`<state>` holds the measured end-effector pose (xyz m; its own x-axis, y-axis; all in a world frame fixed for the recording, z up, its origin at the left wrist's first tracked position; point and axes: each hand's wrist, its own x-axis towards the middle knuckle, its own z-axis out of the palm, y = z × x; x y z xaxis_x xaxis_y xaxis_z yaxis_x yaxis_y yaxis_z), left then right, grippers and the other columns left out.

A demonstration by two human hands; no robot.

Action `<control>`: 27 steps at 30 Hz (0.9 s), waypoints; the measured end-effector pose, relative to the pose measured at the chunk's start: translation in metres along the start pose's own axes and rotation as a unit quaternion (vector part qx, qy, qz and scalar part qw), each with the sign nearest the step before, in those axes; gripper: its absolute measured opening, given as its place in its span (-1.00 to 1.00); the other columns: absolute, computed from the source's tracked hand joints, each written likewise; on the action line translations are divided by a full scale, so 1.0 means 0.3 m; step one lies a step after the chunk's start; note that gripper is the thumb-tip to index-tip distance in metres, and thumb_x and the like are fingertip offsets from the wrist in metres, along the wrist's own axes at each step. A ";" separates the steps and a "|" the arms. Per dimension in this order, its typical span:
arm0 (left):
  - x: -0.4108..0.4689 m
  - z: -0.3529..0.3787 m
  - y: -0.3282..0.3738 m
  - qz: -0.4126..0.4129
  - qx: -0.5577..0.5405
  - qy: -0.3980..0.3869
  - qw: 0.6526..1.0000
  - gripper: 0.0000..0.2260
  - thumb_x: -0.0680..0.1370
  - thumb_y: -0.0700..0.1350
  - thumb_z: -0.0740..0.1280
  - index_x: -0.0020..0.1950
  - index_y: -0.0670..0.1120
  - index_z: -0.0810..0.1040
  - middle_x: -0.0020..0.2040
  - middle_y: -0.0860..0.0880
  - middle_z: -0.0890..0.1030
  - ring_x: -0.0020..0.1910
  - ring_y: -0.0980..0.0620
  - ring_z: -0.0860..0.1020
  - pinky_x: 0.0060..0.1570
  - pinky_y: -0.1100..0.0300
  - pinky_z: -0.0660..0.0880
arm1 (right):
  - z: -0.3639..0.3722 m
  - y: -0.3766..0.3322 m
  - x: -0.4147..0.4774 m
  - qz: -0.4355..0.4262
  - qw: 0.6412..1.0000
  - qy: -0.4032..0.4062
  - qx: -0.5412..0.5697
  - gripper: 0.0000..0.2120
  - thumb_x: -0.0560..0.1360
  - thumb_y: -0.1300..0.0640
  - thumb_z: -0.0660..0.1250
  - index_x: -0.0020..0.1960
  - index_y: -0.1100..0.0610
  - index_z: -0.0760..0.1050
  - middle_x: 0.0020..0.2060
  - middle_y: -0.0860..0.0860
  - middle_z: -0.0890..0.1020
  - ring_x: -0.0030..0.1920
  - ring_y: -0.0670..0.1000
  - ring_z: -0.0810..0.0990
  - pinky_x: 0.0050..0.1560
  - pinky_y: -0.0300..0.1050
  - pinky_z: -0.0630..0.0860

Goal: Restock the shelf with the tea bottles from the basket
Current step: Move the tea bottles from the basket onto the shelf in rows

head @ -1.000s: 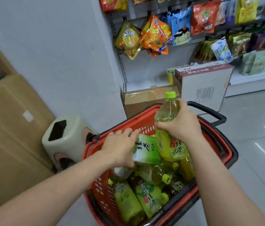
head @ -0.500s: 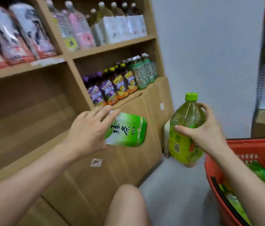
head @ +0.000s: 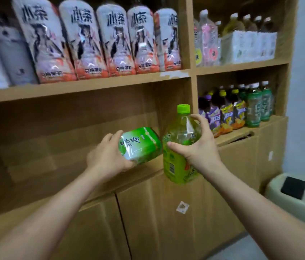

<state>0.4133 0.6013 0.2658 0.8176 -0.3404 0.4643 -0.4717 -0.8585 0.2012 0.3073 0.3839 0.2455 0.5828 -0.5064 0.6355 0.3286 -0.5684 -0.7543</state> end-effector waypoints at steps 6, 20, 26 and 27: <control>0.069 0.123 -0.191 -0.128 -0.037 -0.084 0.987 -0.06 0.17 0.20 0.53 0.48 0.09 0.21 0.28 -0.03 0.48 0.22 -0.08 0.49 0.15 0.05 0.48 | 0.264 -0.020 0.066 0.014 0.999 -0.043 -0.011 -0.12 0.17 -0.10 0.60 0.36 -0.13 0.22 0.13 0.03 0.44 0.06 -0.05 0.42 0.03 -0.21 0.34; 0.073 0.087 -0.241 -0.091 -0.195 0.028 0.976 -0.40 0.40 -0.15 0.39 0.42 0.05 0.34 0.32 -0.04 0.48 0.26 -0.04 0.45 0.20 0.15 0.40 | 0.563 -0.015 0.059 -0.002 0.976 -0.211 -0.059 -0.10 0.31 -0.10 0.52 0.45 -0.11 0.03 0.29 0.08 0.27 0.19 0.10 0.47 0.18 -0.04 0.43; -0.024 0.101 0.000 0.137 -0.137 0.181 0.964 -0.54 0.43 -0.23 0.35 0.33 -0.06 0.44 0.39 -0.02 0.39 0.39 0.02 0.30 0.38 0.14 0.24 | 0.268 0.048 0.046 -0.010 0.952 -0.293 -0.092 -0.34 0.44 0.12 0.42 0.43 -0.09 0.17 0.24 0.04 0.49 0.27 -0.01 0.47 0.28 -0.06 0.41; -0.038 0.122 0.048 0.166 -0.144 0.171 0.960 -0.59 0.43 -0.23 0.33 0.28 -0.07 0.48 0.36 -0.03 0.43 0.36 0.02 0.34 0.37 0.16 0.26 | 0.177 0.072 0.037 0.010 0.953 -0.283 -0.104 -0.38 0.45 0.09 0.42 0.41 -0.12 0.21 0.21 0.02 0.51 0.23 -0.02 0.50 0.26 -0.03 0.45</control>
<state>0.4093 0.5787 0.2317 0.4737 -0.3889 0.7902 -0.7997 -0.5657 0.2011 0.3602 0.4004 0.2274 0.9147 -0.1200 0.3858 0.1934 -0.7084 -0.6788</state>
